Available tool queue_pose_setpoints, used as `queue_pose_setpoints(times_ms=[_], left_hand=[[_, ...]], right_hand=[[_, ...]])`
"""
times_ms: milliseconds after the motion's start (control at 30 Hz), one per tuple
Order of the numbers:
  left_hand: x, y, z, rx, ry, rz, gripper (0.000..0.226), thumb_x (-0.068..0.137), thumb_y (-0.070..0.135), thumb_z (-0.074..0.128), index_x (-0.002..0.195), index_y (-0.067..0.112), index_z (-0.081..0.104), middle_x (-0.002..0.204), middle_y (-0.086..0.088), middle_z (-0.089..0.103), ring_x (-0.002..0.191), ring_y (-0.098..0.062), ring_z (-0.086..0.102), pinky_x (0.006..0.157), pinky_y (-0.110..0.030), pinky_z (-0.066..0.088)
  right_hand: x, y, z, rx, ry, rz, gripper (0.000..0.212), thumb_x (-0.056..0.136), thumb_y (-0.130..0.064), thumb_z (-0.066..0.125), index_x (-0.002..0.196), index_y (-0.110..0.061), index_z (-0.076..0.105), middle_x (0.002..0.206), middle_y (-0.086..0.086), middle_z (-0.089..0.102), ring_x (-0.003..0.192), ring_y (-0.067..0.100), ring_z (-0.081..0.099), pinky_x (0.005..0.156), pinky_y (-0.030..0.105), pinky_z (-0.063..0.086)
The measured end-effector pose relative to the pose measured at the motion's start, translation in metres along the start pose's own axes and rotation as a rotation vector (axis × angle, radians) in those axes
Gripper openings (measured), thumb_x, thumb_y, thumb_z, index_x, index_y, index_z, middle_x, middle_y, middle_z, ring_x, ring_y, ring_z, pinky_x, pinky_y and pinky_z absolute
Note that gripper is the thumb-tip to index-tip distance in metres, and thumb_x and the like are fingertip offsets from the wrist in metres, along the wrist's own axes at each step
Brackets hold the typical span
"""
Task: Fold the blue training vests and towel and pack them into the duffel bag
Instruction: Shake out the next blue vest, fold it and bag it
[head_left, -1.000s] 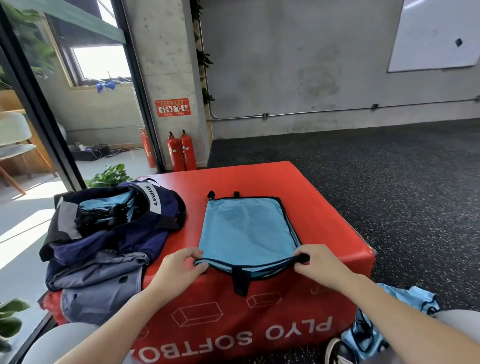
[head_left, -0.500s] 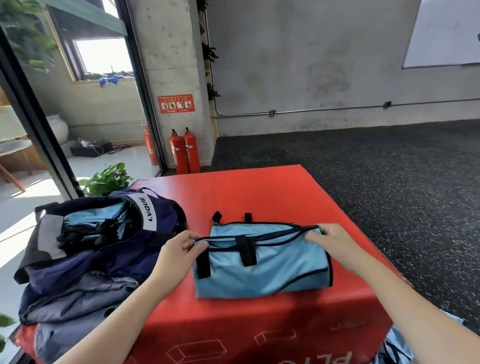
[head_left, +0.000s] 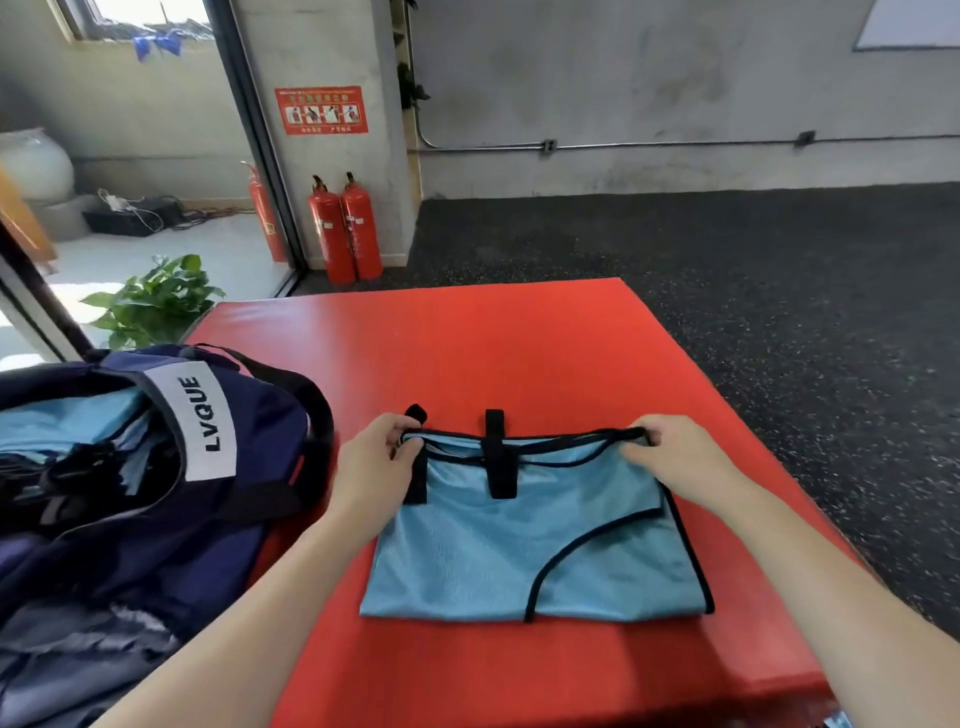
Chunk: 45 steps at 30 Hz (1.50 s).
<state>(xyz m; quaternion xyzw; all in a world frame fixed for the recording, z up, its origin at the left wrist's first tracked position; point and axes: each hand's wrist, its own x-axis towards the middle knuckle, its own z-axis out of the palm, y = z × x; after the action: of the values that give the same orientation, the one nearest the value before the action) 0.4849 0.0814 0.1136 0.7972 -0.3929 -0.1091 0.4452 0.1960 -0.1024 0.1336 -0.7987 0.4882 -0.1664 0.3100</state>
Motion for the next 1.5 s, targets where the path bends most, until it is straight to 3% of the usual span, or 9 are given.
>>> queue_pose_setpoints(times_ms=[200,267,400,667,833,933,1100,1267,1500], left_hand=[[0.013,-0.020,0.012,0.208,0.038,-0.068,0.025,0.087,0.028,0.073,0.108,0.024,0.060,0.099,0.004,0.058,0.089,-0.015,0.055,0.078,-0.029,0.040],[0.010,-0.018,0.012,0.212,0.059,-0.065,0.026,0.088,0.028,0.073,0.108,0.023,0.058,0.101,0.003,0.055,0.091,-0.017,0.052,0.078,-0.029,0.038],[0.002,-0.009,0.017,0.238,0.030,-0.008,0.028,0.091,0.029,0.067,0.116,0.024,0.056,0.100,0.005,0.056,0.094,-0.017,0.054,0.079,-0.032,0.042],[-0.006,0.015,0.019,-0.237,0.065,-0.044,0.037,0.094,0.032,0.067,0.127,0.030,0.050,0.119,0.017,0.057,0.100,0.003,0.062,0.079,-0.007,0.045],[-0.005,-0.004,0.023,0.007,-0.082,0.103,0.042,0.096,0.031,0.064,0.136,0.027,0.050,0.132,0.013,0.053,0.123,-0.003,0.050,0.103,-0.024,0.040],[0.001,-0.016,0.023,0.206,-0.079,0.235,0.026,0.095,0.019,0.063,0.120,0.026,0.064,0.128,0.012,0.055,0.118,-0.011,0.052,0.104,-0.037,0.041],[0.015,-0.024,0.019,0.444,-0.012,0.236,0.013,0.093,0.022,0.066,0.099,0.028,0.075,0.119,0.008,0.061,0.116,-0.021,0.049,0.085,-0.032,0.024],[0.021,-0.022,0.024,0.500,0.045,0.217,0.001,0.083,0.019,0.073,0.083,0.019,0.074,0.092,0.001,0.051,0.090,-0.027,0.047,0.076,-0.040,0.040],[0.014,0.002,0.034,0.364,-0.150,0.058,0.034,0.097,0.045,0.055,0.122,0.024,0.064,0.105,0.003,0.053,0.095,-0.025,0.059,0.086,-0.044,0.052]], right_hand=[[0.007,-0.020,0.026,-0.506,0.101,0.012,0.030,0.088,-0.033,0.065,0.117,-0.026,0.057,0.114,-0.001,0.057,0.109,0.025,0.052,0.091,0.041,0.045],[-0.001,-0.044,0.040,-0.417,0.159,-0.143,0.021,0.090,-0.033,0.063,0.110,-0.026,0.059,0.106,-0.005,0.060,0.105,0.023,0.054,0.089,0.040,0.046],[-0.017,-0.081,0.077,-0.085,-0.142,-0.025,0.032,0.090,-0.057,0.060,0.101,-0.026,0.058,0.088,-0.012,0.065,0.082,0.012,0.063,0.078,0.039,0.056],[-0.002,-0.100,0.095,0.289,-0.187,-0.097,0.054,0.088,-0.062,0.063,0.130,-0.027,0.055,0.117,-0.018,0.064,0.110,-0.002,0.059,0.085,0.017,0.045],[0.007,-0.082,0.093,-0.096,-0.244,-0.246,0.058,0.091,-0.049,0.067,0.141,-0.027,0.050,0.142,-0.011,0.055,0.132,0.011,0.049,0.110,0.032,0.038],[0.016,-0.069,0.086,-0.325,-0.125,-0.307,0.035,0.093,-0.038,0.063,0.128,-0.032,0.060,0.129,-0.011,0.062,0.123,0.015,0.054,0.103,0.039,0.039],[0.026,-0.046,0.061,-0.442,-0.002,-0.214,0.014,0.097,-0.038,0.059,0.106,-0.035,0.069,0.109,-0.011,0.069,0.107,0.018,0.062,0.088,0.037,0.044],[0.033,-0.026,0.040,-0.321,-0.046,-0.122,0.010,0.093,-0.045,0.066,0.096,-0.037,0.073,0.095,-0.019,0.069,0.093,0.011,0.063,0.083,0.036,0.051],[0.027,-0.018,0.027,-0.226,-0.137,-0.100,0.004,0.082,-0.040,0.080,0.085,-0.038,0.078,0.080,-0.017,0.070,0.078,0.001,0.062,0.076,0.033,0.055]])
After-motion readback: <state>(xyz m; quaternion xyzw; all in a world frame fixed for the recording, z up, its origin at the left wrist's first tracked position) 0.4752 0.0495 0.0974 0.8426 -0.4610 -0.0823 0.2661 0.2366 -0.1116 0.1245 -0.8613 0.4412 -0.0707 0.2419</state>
